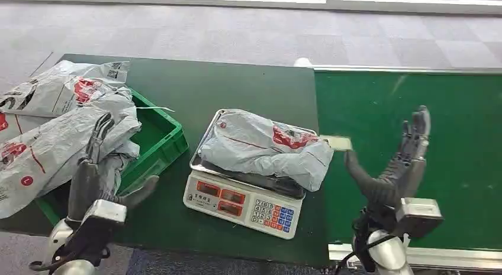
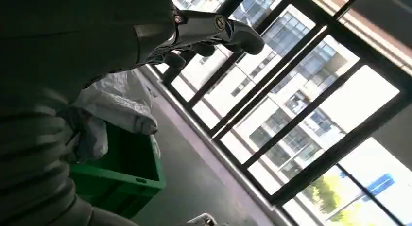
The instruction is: Moved the parcel from conveyor to table for the left to box.
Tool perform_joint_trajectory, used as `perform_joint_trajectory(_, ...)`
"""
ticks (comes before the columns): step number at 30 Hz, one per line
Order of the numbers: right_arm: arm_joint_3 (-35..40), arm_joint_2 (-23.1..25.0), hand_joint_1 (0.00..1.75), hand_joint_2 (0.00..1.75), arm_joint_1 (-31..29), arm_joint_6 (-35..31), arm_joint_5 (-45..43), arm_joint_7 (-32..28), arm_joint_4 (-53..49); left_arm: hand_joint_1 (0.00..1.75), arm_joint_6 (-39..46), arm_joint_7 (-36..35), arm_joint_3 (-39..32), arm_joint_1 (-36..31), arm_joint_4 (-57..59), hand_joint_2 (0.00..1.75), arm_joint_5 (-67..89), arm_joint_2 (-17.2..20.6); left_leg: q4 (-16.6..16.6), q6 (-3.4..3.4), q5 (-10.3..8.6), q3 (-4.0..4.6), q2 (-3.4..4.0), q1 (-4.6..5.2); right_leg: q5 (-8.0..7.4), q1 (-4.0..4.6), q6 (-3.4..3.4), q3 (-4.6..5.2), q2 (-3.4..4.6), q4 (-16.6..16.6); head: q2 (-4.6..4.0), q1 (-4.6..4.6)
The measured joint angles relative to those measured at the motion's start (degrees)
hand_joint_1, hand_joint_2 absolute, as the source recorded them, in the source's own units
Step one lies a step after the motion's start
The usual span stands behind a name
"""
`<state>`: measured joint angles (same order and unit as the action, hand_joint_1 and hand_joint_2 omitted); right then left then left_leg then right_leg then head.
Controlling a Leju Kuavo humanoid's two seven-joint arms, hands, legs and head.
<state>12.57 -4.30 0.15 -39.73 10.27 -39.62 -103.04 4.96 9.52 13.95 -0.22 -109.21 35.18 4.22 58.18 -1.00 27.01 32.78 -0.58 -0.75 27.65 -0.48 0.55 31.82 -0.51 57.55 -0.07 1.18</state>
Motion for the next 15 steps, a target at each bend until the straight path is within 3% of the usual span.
perform_joint_trajectory(2, -1.1, 3.1, 0.0, 1.75, 2.1, -2.7, 0.4, -0.4, -4.8, 0.0, -1.9, -5.4, 2.7, -4.4, 3.1, 1.75, 3.8, -0.2, 0.0, -0.04, -0.02, -0.03, 0.05, 0.0, -0.02, 0.02, -0.03, 0.17, 0.07, 0.0, 0.0, 0.0)
perform_joint_trajectory(3, -1.9, 4.5, 0.0, 0.0, 3.4, -1.6, -0.7, -0.4, -6.8, 0.0, -2.8, -7.8, 4.4, -7.4, 5.9, 1.75, 5.6, -0.7, 0.0, -0.04, -0.02, -0.04, 0.05, 0.0, -0.03, 0.02, -0.03, 0.17, 0.07, 0.0, 0.0, 0.0)
perform_joint_trajectory(4, -2.5, 5.3, 0.0, 0.0, 4.7, -1.1, -2.3, -0.4, -7.9, 0.0, -3.7, -9.7, 6.1, -10.4, 9.1, 1.75, 7.1, -1.4, 0.0, -0.04, -0.03, -0.04, 0.01, 0.0, -0.03, 0.01, -0.03, 0.1, 0.01, 0.0, 0.0, 0.0)
perform_joint_trajectory(5, -3.1, 6.0, 0.0, 1.75, 6.1, -0.7, -4.8, -0.4, -8.6, 0.0, -4.7, -11.1, 7.9, -13.3, 12.8, 1.75, 8.5, -2.2, 0.0, -0.02, -0.04, -0.06, -0.01, 0.0, -0.03, -0.01, -0.03, 0.1, -0.03, 0.0, 0.0, 0.0)
perform_joint_trajectory(9, -5.0, 7.0, 0.0, 1.75, 10.2, -0.5, -9.7, -0.4, -9.4, 0.0, -5.3, -13.0, 13.4, -23.1, 29.9, 1.75, 12.2, -8.1, 0.0, 0.1, -0.11, 0.07, 0.07, 0.16, -0.23, -0.2, 0.21, 0.1, 0.09, 0.0, 0.0, -0.02)
perform_joint_trajectory(15, -5.0, 7.1, 0.0, 1.75, 10.9, -0.2, -6.0, -0.4, -9.4, 0.0, -5.4, -13.7, 19.5, -32.9, 52.0, 1.75, 14.2, -18.1, 0.1, 0.19, -0.14, 0.17, 0.19, 0.3, -0.33, -0.36, 0.34, 0.22, 0.26, 0.0, 0.0, 0.0)
